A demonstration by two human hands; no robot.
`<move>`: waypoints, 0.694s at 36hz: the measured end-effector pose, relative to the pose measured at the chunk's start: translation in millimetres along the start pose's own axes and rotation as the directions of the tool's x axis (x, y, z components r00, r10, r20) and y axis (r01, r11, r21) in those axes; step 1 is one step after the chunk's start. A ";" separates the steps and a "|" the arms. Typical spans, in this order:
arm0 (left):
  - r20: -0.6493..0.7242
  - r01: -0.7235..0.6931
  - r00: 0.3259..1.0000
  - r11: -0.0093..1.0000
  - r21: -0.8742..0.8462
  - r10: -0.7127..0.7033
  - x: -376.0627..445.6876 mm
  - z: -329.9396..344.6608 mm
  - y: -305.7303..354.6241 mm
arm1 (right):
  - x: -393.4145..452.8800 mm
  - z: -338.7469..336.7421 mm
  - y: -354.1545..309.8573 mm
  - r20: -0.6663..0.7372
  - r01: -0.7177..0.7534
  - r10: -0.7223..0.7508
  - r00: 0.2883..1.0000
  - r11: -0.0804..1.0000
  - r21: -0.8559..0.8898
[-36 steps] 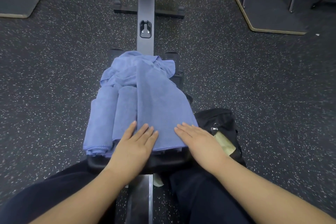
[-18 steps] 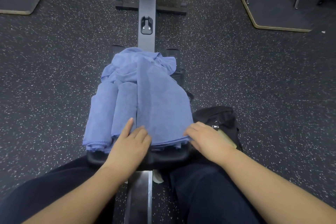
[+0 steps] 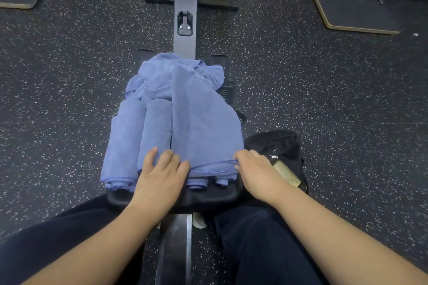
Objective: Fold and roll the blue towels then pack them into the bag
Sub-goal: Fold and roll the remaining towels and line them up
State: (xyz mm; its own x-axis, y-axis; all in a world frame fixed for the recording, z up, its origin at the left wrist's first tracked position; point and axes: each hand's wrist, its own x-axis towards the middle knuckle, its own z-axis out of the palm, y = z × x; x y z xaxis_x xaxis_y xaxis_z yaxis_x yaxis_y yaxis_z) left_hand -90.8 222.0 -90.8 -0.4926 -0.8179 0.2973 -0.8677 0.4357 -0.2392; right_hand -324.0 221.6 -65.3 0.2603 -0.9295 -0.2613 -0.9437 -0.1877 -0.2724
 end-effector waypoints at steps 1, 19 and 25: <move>-0.006 0.011 1.000 1.000 0.013 -0.010 0.2 -0.1 1.1 | 0.9 0.3 -0.8 -0.015 -0.010 0.010 1.000 1.000 0.008; 0.144 -0.076 0.985 0.990 -0.118 0.092 7.3 -7.2 4.5 | 5.8 11.0 -9.5 -0.186 0.272 -0.301 0.935 0.948 -0.165; 0.171 -0.047 0.983 0.994 -0.101 0.064 16.0 -7.5 4.4 | 3.8 11.7 -17.1 -0.218 0.212 -0.243 0.945 0.965 -0.156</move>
State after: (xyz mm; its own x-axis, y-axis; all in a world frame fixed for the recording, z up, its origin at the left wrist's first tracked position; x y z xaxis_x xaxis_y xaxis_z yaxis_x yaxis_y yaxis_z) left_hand -103.0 213.6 -80.2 -0.5284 -0.8406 0.1190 -0.8459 0.5093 -0.1584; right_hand -304.5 225.0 -72.5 0.4309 -0.9022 0.0211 -0.8870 -0.4277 -0.1738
